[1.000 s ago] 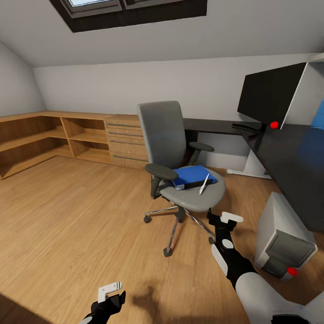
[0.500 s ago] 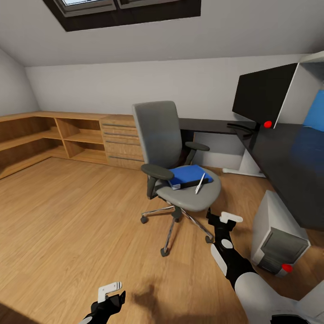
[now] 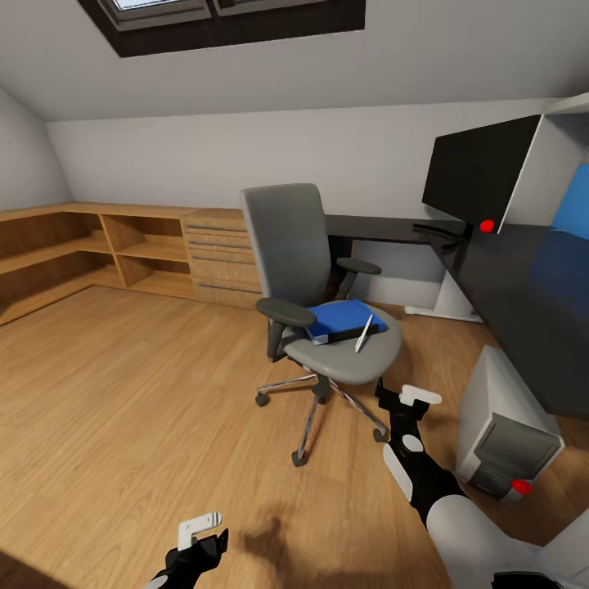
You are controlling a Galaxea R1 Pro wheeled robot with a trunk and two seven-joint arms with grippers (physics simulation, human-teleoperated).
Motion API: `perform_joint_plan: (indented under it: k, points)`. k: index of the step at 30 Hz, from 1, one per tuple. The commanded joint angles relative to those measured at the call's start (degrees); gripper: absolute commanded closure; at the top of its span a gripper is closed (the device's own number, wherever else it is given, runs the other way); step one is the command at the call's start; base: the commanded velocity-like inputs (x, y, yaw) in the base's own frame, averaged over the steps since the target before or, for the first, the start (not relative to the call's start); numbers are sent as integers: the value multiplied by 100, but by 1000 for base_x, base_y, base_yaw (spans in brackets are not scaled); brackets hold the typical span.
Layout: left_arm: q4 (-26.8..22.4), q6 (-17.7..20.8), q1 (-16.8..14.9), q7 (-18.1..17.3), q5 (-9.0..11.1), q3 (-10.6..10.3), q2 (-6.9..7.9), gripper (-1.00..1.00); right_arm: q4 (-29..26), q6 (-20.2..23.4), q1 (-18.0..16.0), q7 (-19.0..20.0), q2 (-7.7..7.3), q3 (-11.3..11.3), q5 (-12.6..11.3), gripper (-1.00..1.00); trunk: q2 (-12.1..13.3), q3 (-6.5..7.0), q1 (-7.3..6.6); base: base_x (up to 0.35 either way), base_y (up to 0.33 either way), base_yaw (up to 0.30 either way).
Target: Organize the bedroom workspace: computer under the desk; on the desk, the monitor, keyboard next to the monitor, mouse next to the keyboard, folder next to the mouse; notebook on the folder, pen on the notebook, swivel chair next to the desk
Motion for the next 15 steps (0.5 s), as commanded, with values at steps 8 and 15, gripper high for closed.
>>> perform_joint_plan:
  k: [8, 15]
  points:
    - [-12, 35, 0, 11, 60, 8, -6, -100, 15, -37, -3, 5, 13, 7, -51, -100, -2, -5, -1, 0, 0, 0]
    - [-12, 32, 0, 11, 60, 8, -4, -100, 14, -37, -3, 6, 26, 6, -51, -100, -2, -5, -1, 0, 0, -101]
